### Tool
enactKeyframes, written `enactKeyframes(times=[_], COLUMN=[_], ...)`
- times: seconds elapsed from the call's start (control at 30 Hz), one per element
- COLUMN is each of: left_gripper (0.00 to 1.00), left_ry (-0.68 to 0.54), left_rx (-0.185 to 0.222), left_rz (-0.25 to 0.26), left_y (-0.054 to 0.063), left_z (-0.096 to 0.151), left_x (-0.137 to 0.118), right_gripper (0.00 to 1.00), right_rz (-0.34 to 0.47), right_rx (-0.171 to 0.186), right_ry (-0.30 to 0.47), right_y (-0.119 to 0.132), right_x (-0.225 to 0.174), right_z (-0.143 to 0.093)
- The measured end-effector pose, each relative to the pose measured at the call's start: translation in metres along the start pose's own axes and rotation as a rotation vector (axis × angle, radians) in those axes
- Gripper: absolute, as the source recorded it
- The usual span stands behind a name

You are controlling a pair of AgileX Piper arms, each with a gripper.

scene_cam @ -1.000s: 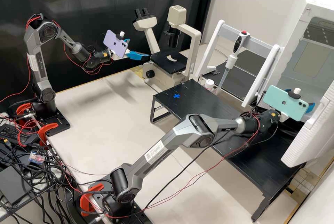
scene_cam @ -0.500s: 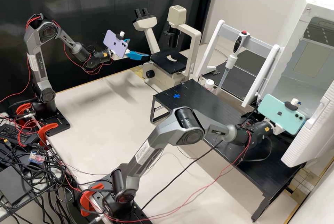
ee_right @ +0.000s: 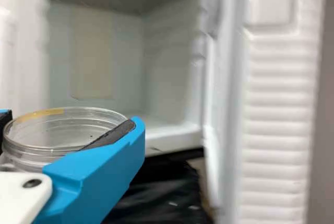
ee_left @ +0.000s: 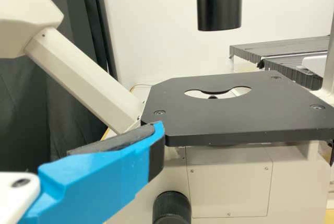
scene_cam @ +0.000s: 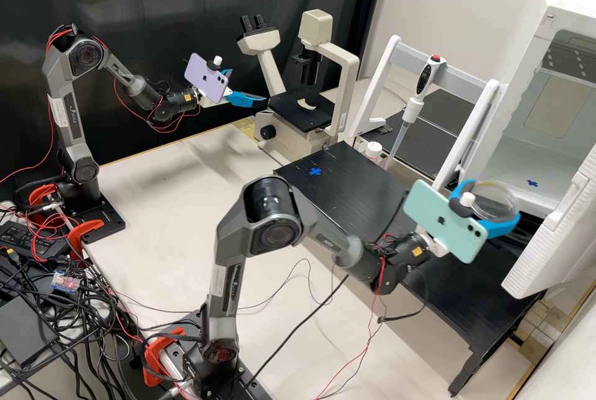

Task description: Move the petri dish to the microscope

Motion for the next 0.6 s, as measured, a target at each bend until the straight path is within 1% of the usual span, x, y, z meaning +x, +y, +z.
enactKeyframes(times=[0.03,0.07,0.13,0.2,0.23,0.27,0.3,0.43,0.53,0.6], left_gripper=[1.0,1.0,1.0,1.0,1.0,1.0,1.0,1.0,1.0,1.0], left_ry=[0.0,0.0,0.0,0.0,0.0,0.0,0.0,0.0,0.0,0.0], left_rx=[0.0,0.0,0.0,0.0,0.0,0.0,0.0,0.0,0.0,0.0], left_rz=[0.0,0.0,0.0,0.0,0.0,0.0,0.0,0.0,0.0,0.0], left_y=[0.0,0.0,0.0,0.0,0.0,0.0,0.0,0.0,0.0,0.0], left_z=[0.0,0.0,0.0,0.0,0.0,0.0,0.0,0.0,0.0,0.0], left_x=[0.0,0.0,0.0,0.0,0.0,0.0,0.0,0.0,0.0,0.0], right_gripper=[0.0,0.0,0.0,0.0,0.0,0.0,0.0,0.0,0.0,0.0], right_rz=[-0.003,-0.012,-0.054,-0.122,-0.14,-0.171,-0.196,-0.268,-0.285,-0.322], right_rx=[0.006,0.011,0.029,0.039,0.041,0.037,0.035,0.011,0.012,0.0], right_ry=[0.043,0.059,0.118,0.181,0.199,0.241,0.267,0.39,0.427,0.468], right_y=[-0.004,-0.008,-0.022,-0.042,-0.047,-0.055,-0.062,-0.082,-0.099,-0.115], right_x=[-0.009,-0.014,-0.029,-0.046,-0.05,-0.056,-0.062,-0.078,-0.085,-0.092], right_z=[-0.013,-0.019,-0.039,-0.06,-0.066,-0.078,-0.085,-0.115,-0.137,-0.156])
